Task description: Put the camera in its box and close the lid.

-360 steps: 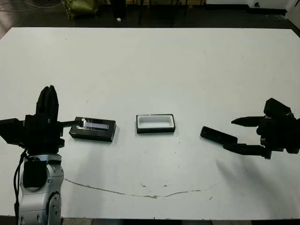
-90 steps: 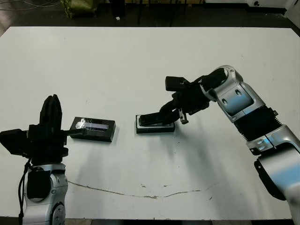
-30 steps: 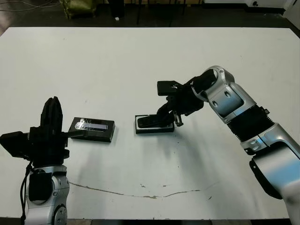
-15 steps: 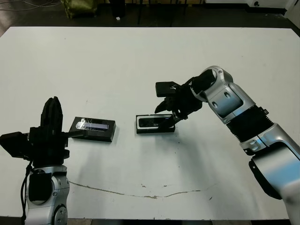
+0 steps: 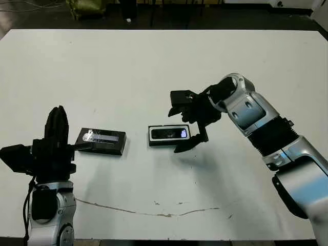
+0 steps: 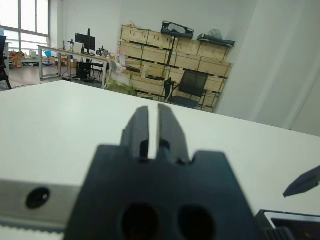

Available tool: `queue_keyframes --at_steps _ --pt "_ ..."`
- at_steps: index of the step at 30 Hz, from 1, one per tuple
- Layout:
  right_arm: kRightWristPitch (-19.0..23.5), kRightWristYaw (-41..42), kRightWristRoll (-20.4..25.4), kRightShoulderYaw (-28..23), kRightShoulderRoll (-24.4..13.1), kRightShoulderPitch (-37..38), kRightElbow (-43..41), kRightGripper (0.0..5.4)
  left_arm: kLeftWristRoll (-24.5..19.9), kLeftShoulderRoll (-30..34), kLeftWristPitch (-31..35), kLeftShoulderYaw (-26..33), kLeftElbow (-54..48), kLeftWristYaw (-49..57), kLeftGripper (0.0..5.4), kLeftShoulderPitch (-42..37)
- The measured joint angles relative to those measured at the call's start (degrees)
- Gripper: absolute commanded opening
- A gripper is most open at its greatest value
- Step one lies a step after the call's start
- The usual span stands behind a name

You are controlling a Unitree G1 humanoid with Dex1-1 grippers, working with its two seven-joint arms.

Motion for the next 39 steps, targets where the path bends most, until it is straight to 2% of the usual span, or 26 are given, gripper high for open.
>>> queue_keyframes --at_steps 3,5,7,11,16,19,22,26,30,35,39 --pt "1.2 -0.2 1.3 -2.4 -0.4 -0.1 -0.1 5.39 0.0 0.0 -0.1 0.0 0.1 0.0 0.0 0.0" --pt "3.5 -1.1 2.8 -5.2 -1.4 -0.2 -1.3 5.39 0.2 0.0 -0.1 0.1 0.1 0.0 0.0 0.0" --pt "4.0 -2.3 4.1 -8.1 -2.7 -0.3 -2.9 5.39 0.3 0.0 0.0 0.1 0.1 0.0 0.0 0.0" --pt "4.4 -7.8 9.5 -17.5 -5.0 3.1 -9.8 5.3 0.2 0.0 0.0 0.1 0.3 -0.2 0.0 -0.2" --pt "8.2 -18.6 15.4 -29.1 -6.6 14.0 -22.1 4.38 0.4 0.1 0.2 0.2 0.4 -0.2 0.0 -0.5" --pt "8.2 -26.2 17.8 -35.8 -6.6 22.0 -30.4 3.67 0.4 0.2 0.6 0.2 0.3 -0.1 0.0 -0.7" --pt "6.5 -32.9 20.3 -41.2 -5.1 32.2 -36.9 2.98 0.6 0.7 1.0 0.2 0.2 -0.3 0.0 -1.0" --pt "1.2 -42.0 21.2 -44.8 -0.6 44.9 -42.9 2.06 1.7 2.9 1.8 0.5 -0.1 -0.9 0.0 -1.7" --pt "-4.2 -47.7 22.2 -45.3 4.1 53.8 -44.7 1.15 1.8 6.4 3.1 1.9 -0.4 -2.6 0.0 -3.0" --pt "-8.8 -51.5 23.0 -45.3 5.5 60.5 -47.1 0.01 1.1 12.9 4.2 4.9 -0.5 -7.2 0.0 -5.6" --pt "-10.1 -52.9 25.1 -45.4 6.3 63.9 -48.7 0.01 -1.2 20.6 6.7 7.8 0.6 -12.8 0.0 -9.2"
